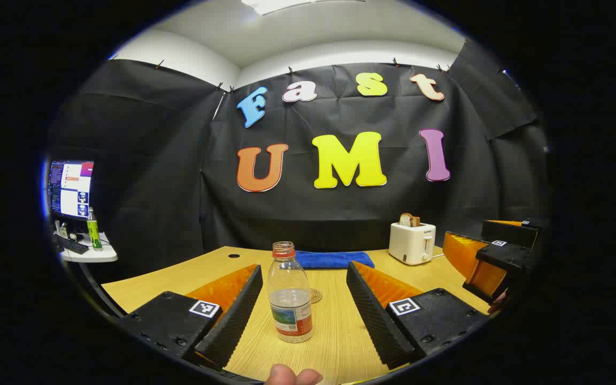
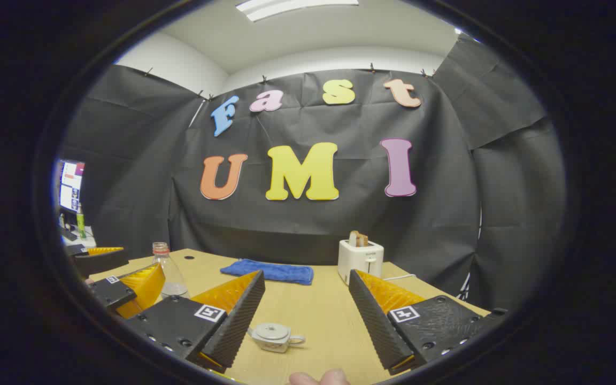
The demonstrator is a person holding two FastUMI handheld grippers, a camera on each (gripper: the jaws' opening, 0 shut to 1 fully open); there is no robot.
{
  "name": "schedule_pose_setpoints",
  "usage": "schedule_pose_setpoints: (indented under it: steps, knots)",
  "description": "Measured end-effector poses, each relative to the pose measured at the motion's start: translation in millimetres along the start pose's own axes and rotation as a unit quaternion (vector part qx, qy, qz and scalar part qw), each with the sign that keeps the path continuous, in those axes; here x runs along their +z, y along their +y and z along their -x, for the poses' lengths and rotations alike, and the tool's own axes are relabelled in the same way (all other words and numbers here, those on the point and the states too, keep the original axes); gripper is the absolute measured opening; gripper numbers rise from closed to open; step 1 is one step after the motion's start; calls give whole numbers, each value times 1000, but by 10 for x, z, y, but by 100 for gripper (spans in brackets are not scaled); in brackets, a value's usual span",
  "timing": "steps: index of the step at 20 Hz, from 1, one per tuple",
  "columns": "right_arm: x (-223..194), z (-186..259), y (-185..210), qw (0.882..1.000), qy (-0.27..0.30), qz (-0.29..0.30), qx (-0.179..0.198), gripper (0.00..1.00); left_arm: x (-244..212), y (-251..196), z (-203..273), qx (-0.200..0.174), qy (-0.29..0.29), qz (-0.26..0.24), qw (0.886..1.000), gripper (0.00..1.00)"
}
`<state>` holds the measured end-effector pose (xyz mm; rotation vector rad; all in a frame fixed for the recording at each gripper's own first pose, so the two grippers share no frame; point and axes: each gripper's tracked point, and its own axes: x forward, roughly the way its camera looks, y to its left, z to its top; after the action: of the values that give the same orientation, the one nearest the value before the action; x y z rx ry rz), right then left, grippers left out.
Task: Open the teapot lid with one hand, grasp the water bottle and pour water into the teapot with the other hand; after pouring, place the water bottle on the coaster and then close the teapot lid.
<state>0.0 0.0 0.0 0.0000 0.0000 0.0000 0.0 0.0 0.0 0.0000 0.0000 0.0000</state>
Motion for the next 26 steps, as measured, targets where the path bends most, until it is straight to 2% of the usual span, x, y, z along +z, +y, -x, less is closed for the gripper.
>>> schedule_pose_setpoints:
  steps: [18, 26]
  knots:
    - [0, 6, -4, 1000, -1, -4, 1, 95, 14, 1, 1, 3, 0, -15, 1000, 99]
    - [-186, -77, 51, 1000, 16, -1, 8, 95, 39, 4, 8, 4, 1, -15, 1000, 99]
